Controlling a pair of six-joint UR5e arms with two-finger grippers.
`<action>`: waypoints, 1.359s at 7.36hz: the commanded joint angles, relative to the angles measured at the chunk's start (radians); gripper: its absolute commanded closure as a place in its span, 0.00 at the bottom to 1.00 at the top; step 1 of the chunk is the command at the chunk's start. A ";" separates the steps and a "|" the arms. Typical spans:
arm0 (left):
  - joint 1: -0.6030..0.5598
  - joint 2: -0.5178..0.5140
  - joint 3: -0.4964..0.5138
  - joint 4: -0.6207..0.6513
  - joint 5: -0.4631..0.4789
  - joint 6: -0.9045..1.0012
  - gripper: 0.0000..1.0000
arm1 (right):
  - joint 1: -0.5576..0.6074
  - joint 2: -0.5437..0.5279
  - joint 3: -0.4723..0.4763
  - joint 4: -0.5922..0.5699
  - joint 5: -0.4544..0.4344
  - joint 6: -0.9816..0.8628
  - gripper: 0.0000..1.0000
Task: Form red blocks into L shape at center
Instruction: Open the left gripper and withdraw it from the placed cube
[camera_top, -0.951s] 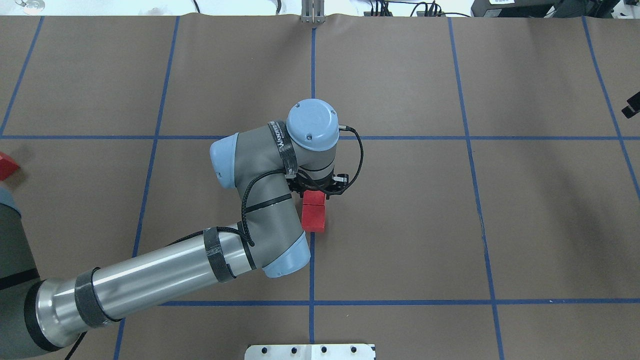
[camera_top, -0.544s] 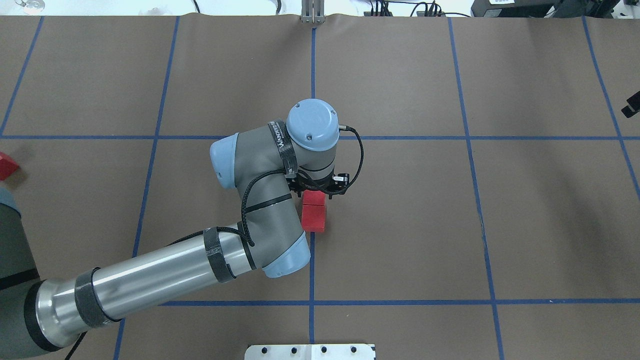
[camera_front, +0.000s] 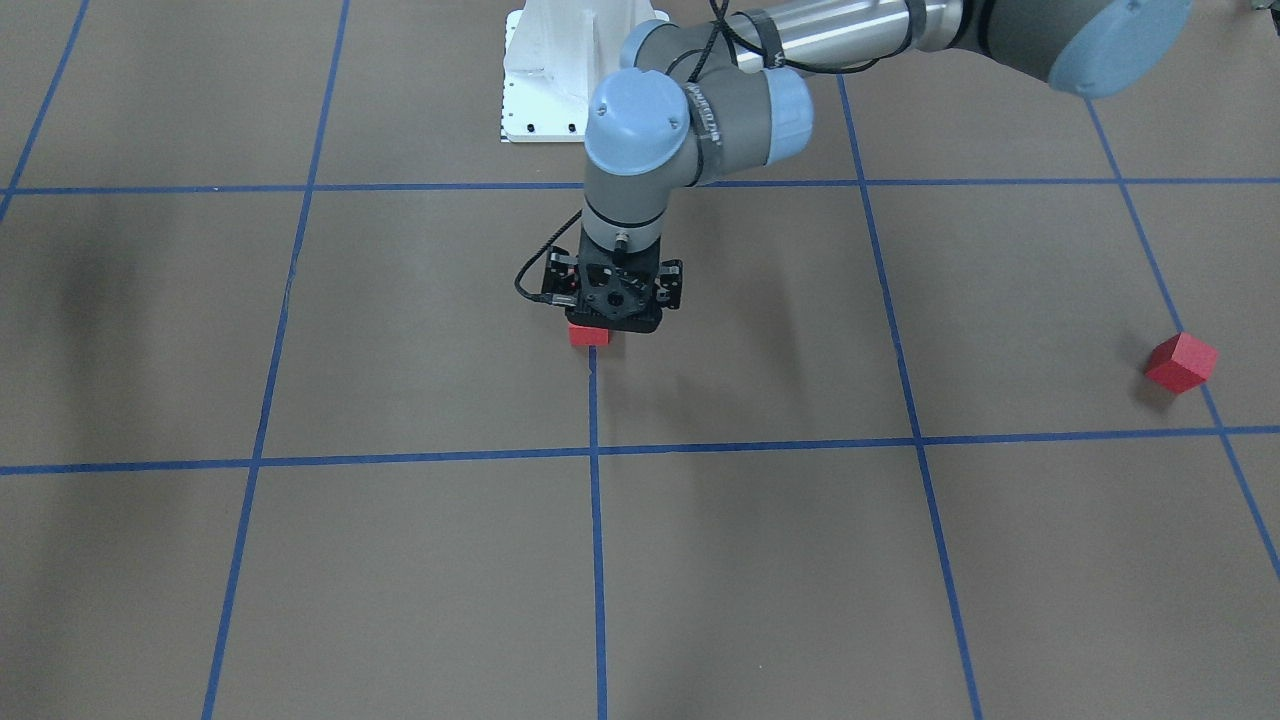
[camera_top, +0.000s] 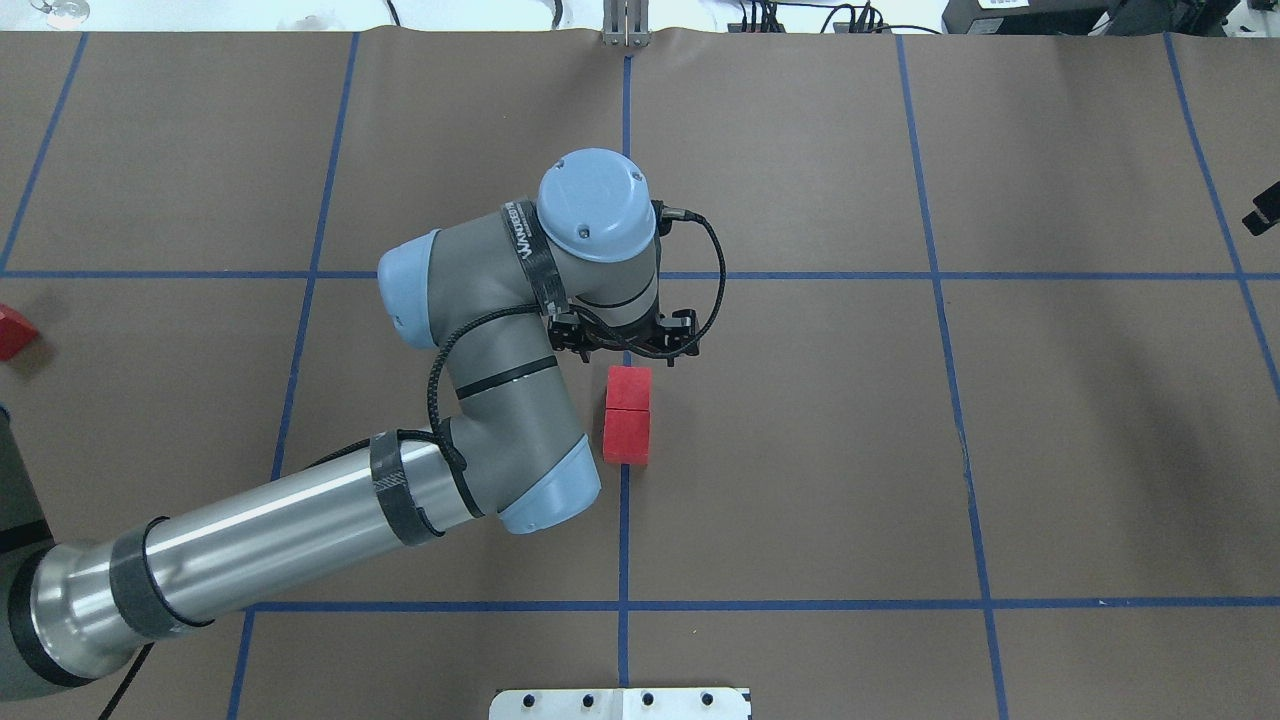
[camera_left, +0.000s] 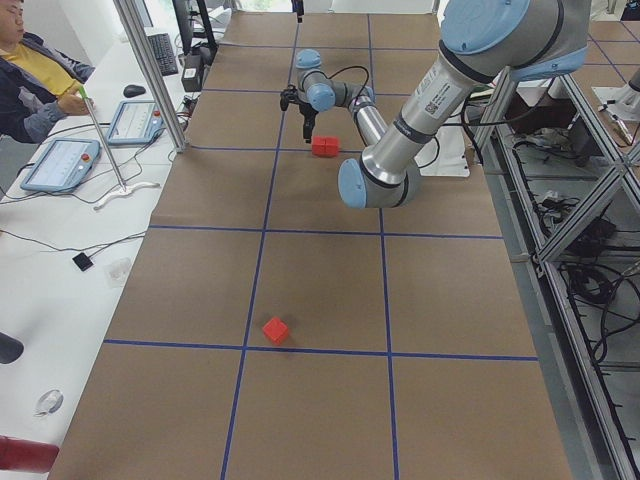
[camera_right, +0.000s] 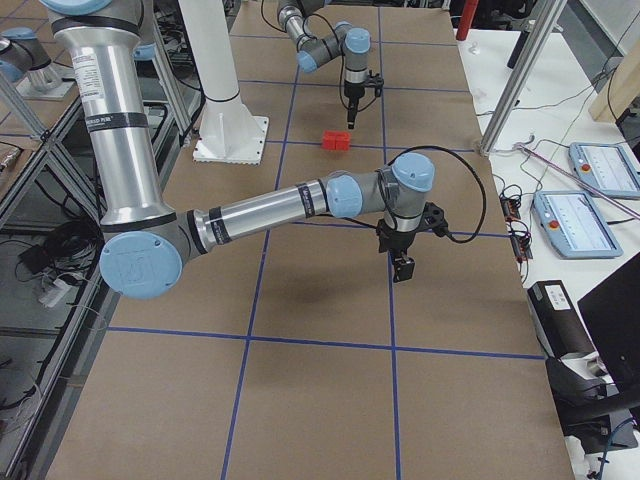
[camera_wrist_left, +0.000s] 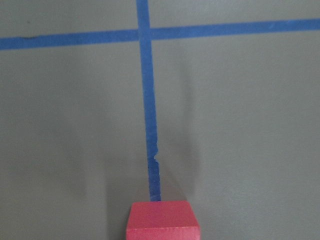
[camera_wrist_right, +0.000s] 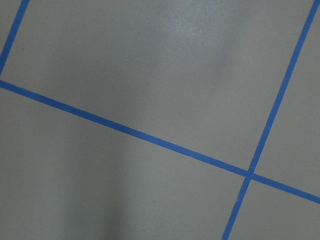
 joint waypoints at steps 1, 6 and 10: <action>-0.142 0.252 -0.169 -0.007 -0.082 0.273 0.01 | 0.046 -0.017 -0.006 -0.001 0.001 0.000 0.00; -0.517 0.609 -0.171 -0.013 -0.280 0.953 0.00 | 0.225 -0.167 -0.051 0.002 -0.006 -0.012 0.00; -0.605 0.854 -0.025 -0.383 -0.282 1.128 0.00 | 0.225 -0.170 -0.045 0.002 -0.006 -0.012 0.00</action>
